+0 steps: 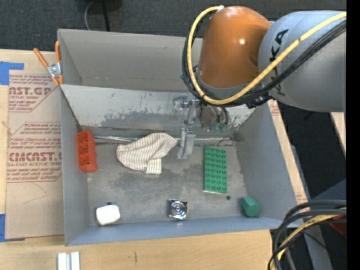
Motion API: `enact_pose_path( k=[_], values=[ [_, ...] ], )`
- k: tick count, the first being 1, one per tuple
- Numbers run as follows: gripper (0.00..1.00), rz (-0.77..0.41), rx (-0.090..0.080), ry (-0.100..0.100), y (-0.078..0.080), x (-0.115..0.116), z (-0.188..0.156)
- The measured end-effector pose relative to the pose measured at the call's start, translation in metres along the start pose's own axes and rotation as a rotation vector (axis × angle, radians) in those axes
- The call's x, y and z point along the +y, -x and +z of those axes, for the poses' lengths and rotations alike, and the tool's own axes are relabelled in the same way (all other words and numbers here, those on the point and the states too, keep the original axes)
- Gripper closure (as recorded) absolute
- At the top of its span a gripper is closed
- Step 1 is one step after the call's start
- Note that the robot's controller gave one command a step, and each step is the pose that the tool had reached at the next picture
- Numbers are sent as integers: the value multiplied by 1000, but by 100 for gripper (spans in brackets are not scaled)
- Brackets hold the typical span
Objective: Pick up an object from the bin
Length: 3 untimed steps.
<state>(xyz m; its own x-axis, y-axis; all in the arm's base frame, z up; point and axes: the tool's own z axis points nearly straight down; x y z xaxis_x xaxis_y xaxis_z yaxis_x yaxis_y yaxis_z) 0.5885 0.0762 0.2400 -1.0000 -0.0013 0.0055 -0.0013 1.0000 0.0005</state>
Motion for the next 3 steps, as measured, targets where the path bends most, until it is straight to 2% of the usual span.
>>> enact_pose_path(
  k=[1, 2, 3],
  values=[
    [0, 1, -8, 1, 1, 0, -5],
    [0, 1, -13, 2, 0, 12, 39],
    [0, 107, -6, 1, -22, 34, 80]
  ],
)
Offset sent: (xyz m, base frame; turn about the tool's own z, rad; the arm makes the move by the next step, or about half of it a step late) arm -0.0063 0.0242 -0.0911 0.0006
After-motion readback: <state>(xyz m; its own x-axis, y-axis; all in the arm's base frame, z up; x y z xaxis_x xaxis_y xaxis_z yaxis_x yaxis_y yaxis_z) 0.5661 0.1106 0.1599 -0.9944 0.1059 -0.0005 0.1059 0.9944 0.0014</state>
